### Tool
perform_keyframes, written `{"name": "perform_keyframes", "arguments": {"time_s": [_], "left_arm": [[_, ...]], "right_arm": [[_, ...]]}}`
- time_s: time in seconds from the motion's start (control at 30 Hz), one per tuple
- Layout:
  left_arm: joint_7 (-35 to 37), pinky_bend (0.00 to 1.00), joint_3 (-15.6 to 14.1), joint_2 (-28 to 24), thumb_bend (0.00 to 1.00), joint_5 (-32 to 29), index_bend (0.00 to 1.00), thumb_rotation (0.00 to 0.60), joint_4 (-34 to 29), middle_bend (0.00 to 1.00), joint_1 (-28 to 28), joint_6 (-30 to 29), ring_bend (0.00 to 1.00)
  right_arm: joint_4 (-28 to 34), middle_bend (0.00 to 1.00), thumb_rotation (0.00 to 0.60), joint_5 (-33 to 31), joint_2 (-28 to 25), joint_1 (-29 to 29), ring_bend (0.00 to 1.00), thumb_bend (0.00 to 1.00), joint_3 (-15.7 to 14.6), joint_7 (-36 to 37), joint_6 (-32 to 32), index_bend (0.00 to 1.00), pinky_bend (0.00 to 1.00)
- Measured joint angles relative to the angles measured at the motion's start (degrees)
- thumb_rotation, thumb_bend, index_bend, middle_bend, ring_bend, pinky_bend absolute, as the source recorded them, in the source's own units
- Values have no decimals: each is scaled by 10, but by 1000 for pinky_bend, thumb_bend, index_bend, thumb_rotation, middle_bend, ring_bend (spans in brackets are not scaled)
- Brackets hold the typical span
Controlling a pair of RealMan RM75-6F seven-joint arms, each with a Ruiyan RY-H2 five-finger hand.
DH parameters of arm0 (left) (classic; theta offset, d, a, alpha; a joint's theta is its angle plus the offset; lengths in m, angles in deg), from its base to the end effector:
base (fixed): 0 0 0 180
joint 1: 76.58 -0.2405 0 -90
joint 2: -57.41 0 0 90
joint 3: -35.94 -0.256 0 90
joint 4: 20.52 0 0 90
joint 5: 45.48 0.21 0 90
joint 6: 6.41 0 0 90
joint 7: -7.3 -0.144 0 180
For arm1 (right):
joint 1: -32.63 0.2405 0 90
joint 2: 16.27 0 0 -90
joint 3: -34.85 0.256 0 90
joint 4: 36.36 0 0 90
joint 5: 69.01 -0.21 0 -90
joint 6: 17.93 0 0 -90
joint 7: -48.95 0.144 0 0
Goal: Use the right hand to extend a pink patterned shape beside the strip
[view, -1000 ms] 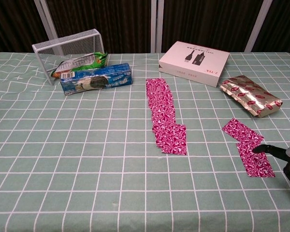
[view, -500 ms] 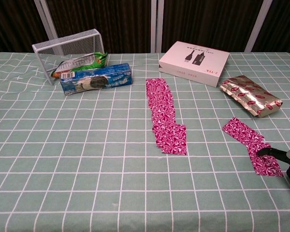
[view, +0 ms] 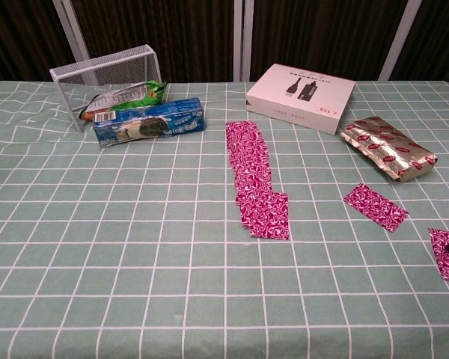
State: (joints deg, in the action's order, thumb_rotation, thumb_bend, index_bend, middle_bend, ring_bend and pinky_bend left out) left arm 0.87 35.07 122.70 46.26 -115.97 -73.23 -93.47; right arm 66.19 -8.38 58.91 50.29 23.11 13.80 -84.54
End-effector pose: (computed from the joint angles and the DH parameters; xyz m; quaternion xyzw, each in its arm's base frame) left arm -0.2923 0.1578 0.1389 -0.6321 -0.3696 -0.3806 0.5648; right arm -0.2947 -0.1535 0.0245 0.7390 -0.4659 0.1136 0.4732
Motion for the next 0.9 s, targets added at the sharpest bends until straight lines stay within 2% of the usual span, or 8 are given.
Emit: {"name": "perform_keyframes", "arguments": {"time_s": [0.23, 0.33, 0.47, 0.5, 0.53, 0.57, 0.67, 0.9], "left_arm": [[-1, 70, 1, -2, 146, 3, 20, 600, -4, 0, 0, -5, 0], [-1, 71, 2, -5, 146, 4, 20, 600, -8, 0, -1, -8, 0], [-2, 70, 1, -9, 146, 4, 20, 600, -13, 0, -4, -11, 0], [-2, 70, 1, -10, 146, 4, 20, 600, -14, 0, -4, -12, 0], [-2, 71, 1, -11, 146, 4, 20, 600, -14, 0, -4, -12, 0], [-1, 71, 1, -12, 146, 4, 20, 600, -15, 0, -5, -13, 0], [-1, 71, 1, -14, 146, 6, 20, 600, -16, 0, -6, -17, 0], [3, 71, 3, -14, 146, 7, 20, 600, -12, 0, -9, -24, 0]], "right_arm": [[10, 801, 600, 63, -10, -13, 782, 977, 14, 61, -31, 103, 749], [10, 734, 600, 126, -11, -25, 711, 751, 27, 123, -74, 145, 714], [-16, 330, 600, 223, -6, -44, 296, 299, 51, 198, -167, 136, 514], [-34, 223, 600, 252, -4, -49, 164, 214, 61, 214, -199, 90, 416], [-49, 162, 600, 272, -3, -53, 97, 167, 68, 222, -221, 57, 339], [-63, 77, 600, 289, -4, -56, 19, 109, 73, 227, -239, 13, 193], [-90, 0, 600, 312, -7, -63, 0, 57, 86, 225, -263, 0, 5], [-79, 0, 600, 240, -9, -77, 0, 58, 131, 184, -235, 0, 0]]}}
